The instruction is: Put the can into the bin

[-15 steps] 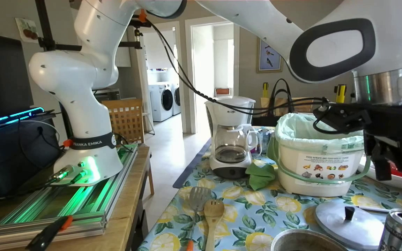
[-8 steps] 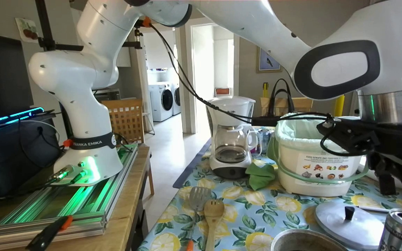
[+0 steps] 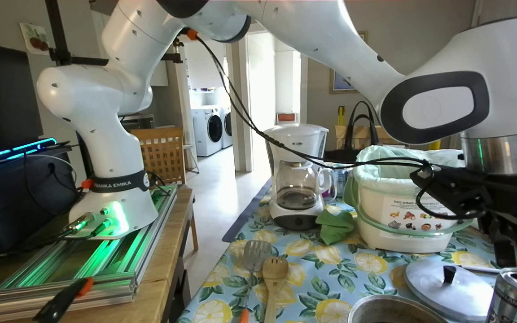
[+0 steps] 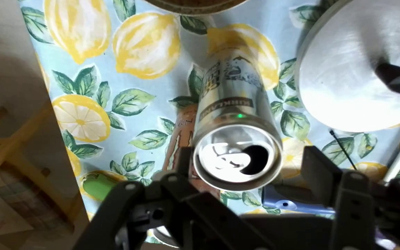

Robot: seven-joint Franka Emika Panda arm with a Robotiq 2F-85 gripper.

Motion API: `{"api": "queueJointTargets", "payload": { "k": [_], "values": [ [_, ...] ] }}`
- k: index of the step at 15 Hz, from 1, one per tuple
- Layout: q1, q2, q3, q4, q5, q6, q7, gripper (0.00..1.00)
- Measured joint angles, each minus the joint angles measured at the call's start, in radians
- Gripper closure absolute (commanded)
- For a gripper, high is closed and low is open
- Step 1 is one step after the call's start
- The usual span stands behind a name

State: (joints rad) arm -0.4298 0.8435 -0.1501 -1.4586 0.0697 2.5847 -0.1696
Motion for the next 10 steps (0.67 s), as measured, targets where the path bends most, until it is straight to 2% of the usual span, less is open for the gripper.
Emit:
{"api": "queueJointTargets", "payload": {
  "k": [2,10],
  "values": [
    [0.0,0.009,0.0,0.012,0.0,0.001,0.0,0.62],
    [0.0,-0.014,-0.005,0.021,0.0,0.012,0.007,0.62]
  ]
}}
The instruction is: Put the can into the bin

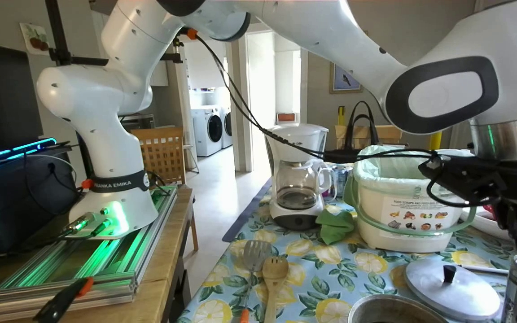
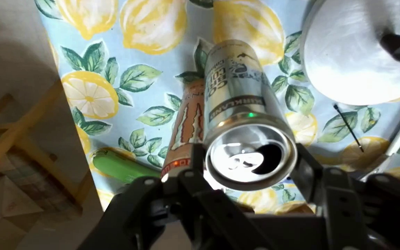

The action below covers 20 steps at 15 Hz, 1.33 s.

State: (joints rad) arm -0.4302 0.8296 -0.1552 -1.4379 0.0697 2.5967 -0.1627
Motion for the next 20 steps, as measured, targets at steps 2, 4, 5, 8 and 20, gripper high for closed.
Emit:
{"api": "queueJointTargets", "payload": {
  "k": [2,4,5,8,20],
  "values": [
    [0.001,-0.044,-0.003,-0.016,0.0,0.0,0.001,0.62],
    [0.003,-0.113,-0.003,-0.055,0.0,-0.001,0.001,0.62],
    [0.005,-0.153,-0.002,-0.079,0.0,-0.005,0.001,0.62],
    [0.02,-0.266,0.0,-0.152,0.0,-0.024,-0.001,0.62],
    [0.133,-0.58,0.112,-0.42,0.052,-0.04,-0.079,0.62]
  ]
}}
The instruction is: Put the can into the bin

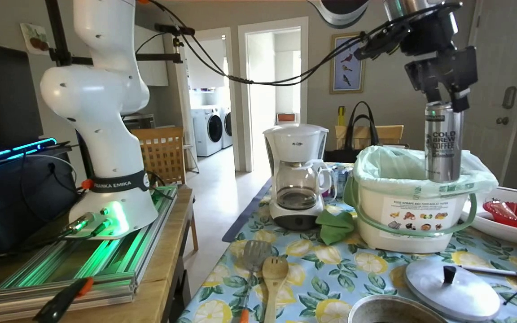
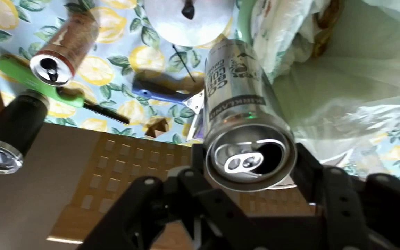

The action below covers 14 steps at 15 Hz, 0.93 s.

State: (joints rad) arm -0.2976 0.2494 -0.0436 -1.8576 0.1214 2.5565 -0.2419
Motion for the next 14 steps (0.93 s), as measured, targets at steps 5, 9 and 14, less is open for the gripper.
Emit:
{"api": "queueJointTargets", "payload": {
  "k": [5,9,14],
  "values": [
    [0.082,-0.041,0.056,-0.04,0.039,0.021,-0.051,0.62],
    [0.137,-0.025,0.071,-0.069,0.038,0.063,-0.064,0.62],
    [0.149,0.053,0.066,-0.077,0.028,0.135,-0.068,0.62]
  ]
}}
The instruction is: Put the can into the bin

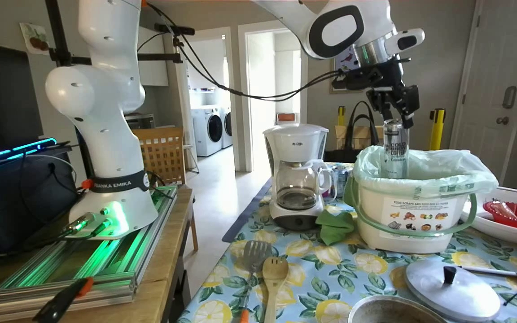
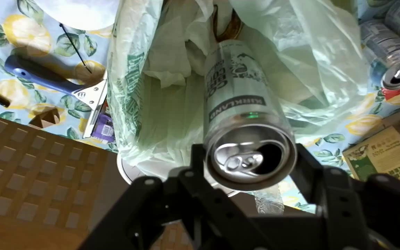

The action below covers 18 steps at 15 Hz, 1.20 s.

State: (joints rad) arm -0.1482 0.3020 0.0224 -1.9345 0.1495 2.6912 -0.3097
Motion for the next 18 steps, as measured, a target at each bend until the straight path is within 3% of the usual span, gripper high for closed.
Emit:
{"api": "queueJointTargets", "payload": {
  "k": [6,12,14,18],
  "values": [
    [-0.022,0.106,-0.01,0.008,-0.002,0.092,-0.007,0.62],
    [-0.035,0.174,-0.01,0.047,-0.006,0.096,-0.007,0.62],
    [-0.036,0.194,-0.01,0.062,-0.009,0.096,-0.007,0.12],
    [-0.037,0.219,-0.01,0.087,-0.016,0.096,-0.007,0.0]
  ]
}}
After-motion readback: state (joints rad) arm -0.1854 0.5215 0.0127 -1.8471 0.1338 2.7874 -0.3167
